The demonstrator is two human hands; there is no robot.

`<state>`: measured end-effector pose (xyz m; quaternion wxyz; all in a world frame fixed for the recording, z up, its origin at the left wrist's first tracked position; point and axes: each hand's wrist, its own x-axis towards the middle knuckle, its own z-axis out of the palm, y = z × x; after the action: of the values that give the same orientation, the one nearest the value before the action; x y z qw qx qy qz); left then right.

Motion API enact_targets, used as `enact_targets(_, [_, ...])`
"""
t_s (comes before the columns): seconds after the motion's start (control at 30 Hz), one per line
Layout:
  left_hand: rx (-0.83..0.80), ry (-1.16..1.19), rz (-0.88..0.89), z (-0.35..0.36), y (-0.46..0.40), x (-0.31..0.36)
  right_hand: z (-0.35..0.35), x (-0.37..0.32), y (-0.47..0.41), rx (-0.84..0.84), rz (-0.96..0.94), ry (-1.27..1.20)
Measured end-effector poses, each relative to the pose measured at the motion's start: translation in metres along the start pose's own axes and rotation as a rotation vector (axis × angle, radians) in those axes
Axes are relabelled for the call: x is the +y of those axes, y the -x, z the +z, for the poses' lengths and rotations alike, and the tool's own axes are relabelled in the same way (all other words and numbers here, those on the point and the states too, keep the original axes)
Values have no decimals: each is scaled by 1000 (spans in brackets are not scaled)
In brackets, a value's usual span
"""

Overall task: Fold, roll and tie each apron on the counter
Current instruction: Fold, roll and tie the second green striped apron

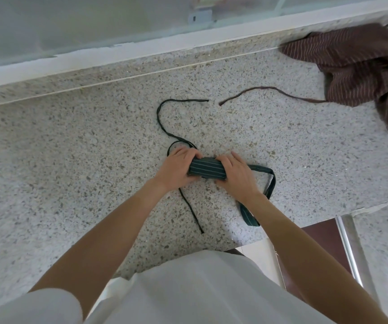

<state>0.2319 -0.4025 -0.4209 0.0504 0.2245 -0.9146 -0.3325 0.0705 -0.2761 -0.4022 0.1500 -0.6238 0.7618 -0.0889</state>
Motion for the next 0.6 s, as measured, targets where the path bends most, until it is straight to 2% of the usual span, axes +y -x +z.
enact_targets(0.1, [-76,229,-131,-10,-6,0,-12,-3,-3,9,104,-216])
enact_targets(0.2, [-85,552,-371,-24,-1,15,-41,-11,-2,15,374,-638])
enact_targets(0.3, [196,570,-423,-29,15,32,-61,-9,2,183,581,-998])
enact_targets(0.33, [242,577,-428,-29,22,35,-66,-5,2,245,645,-1101])
enact_targets(0.43, [138,570,-462,-29,44,33,-71,3,5,293,726,-1167])
enact_targets(0.53, [-31,528,-516,-27,60,29,-72,-1,13,270,687,-1128])
enact_targets(0.6, [-45,319,-502,-27,67,27,-71,-8,19,254,651,-1100])
